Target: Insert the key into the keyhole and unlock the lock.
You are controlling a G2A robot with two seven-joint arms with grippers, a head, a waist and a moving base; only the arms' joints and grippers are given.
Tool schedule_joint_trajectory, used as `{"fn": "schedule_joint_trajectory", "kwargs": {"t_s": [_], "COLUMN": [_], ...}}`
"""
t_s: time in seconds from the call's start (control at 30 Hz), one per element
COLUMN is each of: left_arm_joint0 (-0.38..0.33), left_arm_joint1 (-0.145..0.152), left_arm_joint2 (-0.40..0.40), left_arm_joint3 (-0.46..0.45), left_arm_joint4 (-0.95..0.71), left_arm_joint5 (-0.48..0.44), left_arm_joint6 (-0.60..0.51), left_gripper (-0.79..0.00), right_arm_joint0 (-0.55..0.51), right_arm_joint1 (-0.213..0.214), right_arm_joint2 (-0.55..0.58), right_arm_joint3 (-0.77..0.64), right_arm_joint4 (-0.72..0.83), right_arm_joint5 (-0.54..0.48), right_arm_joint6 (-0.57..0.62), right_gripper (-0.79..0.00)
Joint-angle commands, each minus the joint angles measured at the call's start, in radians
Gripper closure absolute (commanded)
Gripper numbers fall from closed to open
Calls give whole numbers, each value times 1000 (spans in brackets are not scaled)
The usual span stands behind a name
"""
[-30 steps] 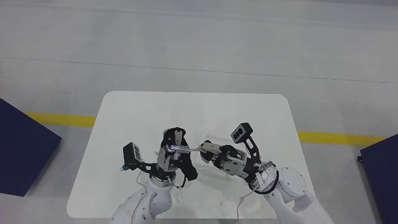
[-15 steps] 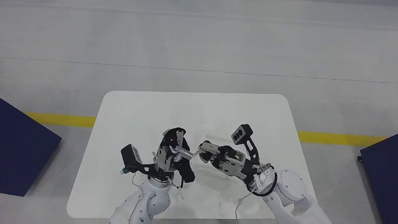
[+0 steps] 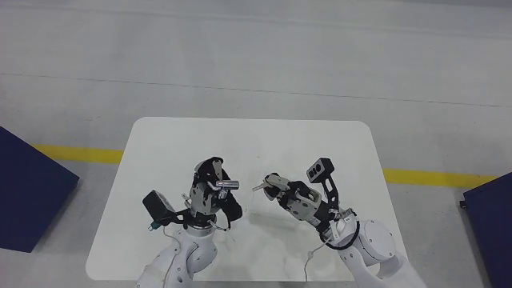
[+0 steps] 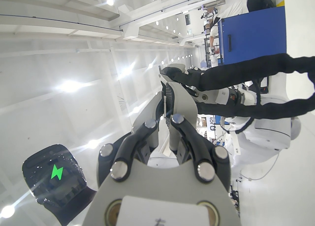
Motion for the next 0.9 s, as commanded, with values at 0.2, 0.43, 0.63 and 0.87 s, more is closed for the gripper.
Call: {"fn": "schedule_joint_trajectory", "kwargs": {"t_s": [0.2,0.43,0.63,0.87], "left_arm_joint0": [0,13,-25,-56], "left_arm_joint1": [0,-16,-49,-82], "left_arm_joint2": [0,12,54,73], "left_arm_joint3": [0,27,106,184], "left_arm_joint4": [-1,57,83,38], "left_arm_joint5": [-1,144,286,359], "left_arm_joint6": [0,55,186,240], "left_gripper": [0,0,0,0], "right_arm_joint0": [0,-50,-79,-93], "right_arm_joint1": [0,-12,-21,-28], "right_arm_joint2": [0,-22,-51,-73], "right_arm_joint3": [0,-50,-95,-127], "right_arm_joint4": [0,-75,-177,-217], "right_arm_joint5": [1,-53,-77,-80], "right_arm_joint6": [0,-219,-347,-382], "right_gripper": [0,0,0,0]}}
